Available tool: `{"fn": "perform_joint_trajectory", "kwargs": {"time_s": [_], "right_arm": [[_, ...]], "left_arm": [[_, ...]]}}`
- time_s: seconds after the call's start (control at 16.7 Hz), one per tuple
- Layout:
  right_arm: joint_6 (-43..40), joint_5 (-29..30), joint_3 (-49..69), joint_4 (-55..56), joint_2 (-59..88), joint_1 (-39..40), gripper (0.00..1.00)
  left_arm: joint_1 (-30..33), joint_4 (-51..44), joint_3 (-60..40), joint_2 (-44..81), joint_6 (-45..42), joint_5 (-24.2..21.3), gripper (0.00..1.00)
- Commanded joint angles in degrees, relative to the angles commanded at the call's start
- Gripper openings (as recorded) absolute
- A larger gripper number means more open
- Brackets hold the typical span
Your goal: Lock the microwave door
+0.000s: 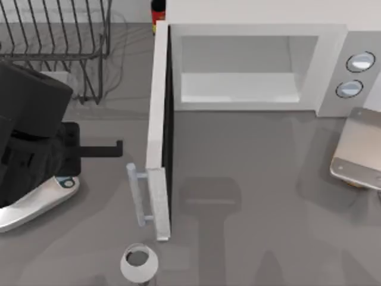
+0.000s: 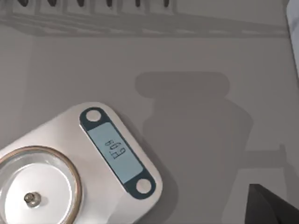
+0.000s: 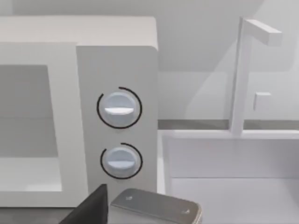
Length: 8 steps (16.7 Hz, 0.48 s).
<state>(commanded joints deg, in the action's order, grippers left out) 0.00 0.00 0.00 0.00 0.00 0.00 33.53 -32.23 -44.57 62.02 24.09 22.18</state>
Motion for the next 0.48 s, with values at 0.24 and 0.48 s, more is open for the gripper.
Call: {"fn": "perform_joint_trajectory", "kwargs": {"time_s": [0.24, 0.48], "right_arm": [[0.00, 0.00, 0.00, 0.00, 0.00, 0.00, 1.00], [0.00, 0.00, 0.00, 0.00, 0.00, 0.00, 1.00]], "left_arm": [[0.08, 6.32, 4.49, 2.33, -0.02, 0.06, 0.00], [0.07, 19.04, 12.33, 6.01, -0.15, 0.06, 0.00]]}}
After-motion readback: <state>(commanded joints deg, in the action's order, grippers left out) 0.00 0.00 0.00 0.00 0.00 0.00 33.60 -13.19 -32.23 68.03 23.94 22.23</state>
